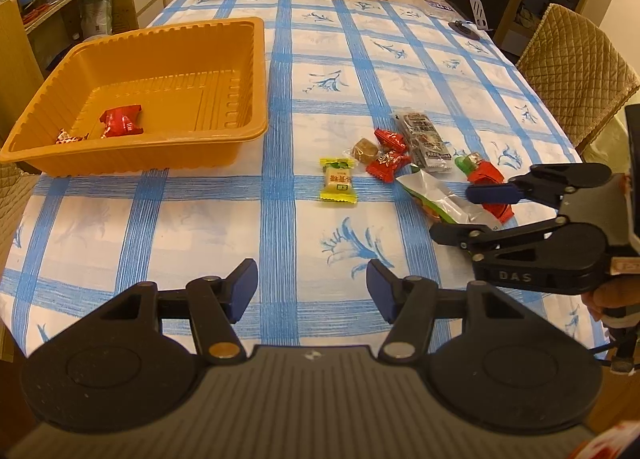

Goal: Organize snacks
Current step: 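Move both tools back toward the remaining snacks on the table, then grasp the silver-white pouch with the right tool while the left tool grasps the yellow-green candy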

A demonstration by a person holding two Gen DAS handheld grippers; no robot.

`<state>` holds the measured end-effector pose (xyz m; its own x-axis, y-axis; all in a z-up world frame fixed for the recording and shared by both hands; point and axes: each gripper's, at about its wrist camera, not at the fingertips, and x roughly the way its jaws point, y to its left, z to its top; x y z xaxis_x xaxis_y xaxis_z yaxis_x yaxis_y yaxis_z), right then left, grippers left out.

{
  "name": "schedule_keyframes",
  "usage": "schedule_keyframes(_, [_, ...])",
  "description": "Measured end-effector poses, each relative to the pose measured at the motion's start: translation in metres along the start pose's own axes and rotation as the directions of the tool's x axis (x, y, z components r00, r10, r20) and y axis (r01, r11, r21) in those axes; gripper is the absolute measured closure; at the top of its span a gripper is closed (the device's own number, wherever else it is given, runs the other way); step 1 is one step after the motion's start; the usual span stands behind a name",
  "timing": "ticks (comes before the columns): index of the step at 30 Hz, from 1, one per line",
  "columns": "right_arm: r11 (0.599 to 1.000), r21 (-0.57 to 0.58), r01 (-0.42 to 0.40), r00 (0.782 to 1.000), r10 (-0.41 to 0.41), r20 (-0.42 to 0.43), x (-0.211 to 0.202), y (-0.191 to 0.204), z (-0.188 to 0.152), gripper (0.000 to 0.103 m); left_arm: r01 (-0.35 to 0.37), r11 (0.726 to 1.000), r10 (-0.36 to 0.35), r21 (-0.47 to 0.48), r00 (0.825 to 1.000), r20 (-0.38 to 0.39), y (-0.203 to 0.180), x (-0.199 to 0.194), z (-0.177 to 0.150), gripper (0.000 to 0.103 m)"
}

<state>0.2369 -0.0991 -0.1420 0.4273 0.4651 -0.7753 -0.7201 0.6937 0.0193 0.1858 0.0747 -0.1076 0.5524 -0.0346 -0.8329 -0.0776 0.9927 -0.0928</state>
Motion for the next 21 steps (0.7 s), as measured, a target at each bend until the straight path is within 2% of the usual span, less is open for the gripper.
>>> schedule_keyframes(11, [0.999, -0.029, 0.022, 1.000, -0.023, -0.014, 0.014, 0.005, 0.000, 0.059, 0.019, 0.996, -0.019, 0.086, 1.000, 0.006, -0.006, 0.013, 0.013, 0.045])
schedule_keyframes(13, [0.999, -0.039, 0.027, 1.000, -0.027, -0.009, 0.015, 0.007, 0.000, 0.071, 0.022, 0.994, -0.023, 0.107, 1.000, 0.008, -0.009, 0.016, 0.017, 0.046])
schedule_keyframes(18, [0.997, -0.066, 0.048, 0.999, -0.048, 0.004, 0.011, 0.012, 0.000, 0.073, 0.030, 0.988, -0.032, 0.150, 0.999, 0.013, -0.014, 0.025, 0.026, 0.050])
schedule_keyframes(21, [0.998, -0.020, 0.054, 0.998, -0.054, 0.013, 0.006, 0.009, 0.000, 0.073, 0.027, 0.986, -0.031, 0.164, 0.999, 0.018, -0.018, 0.033, 0.031, 0.054])
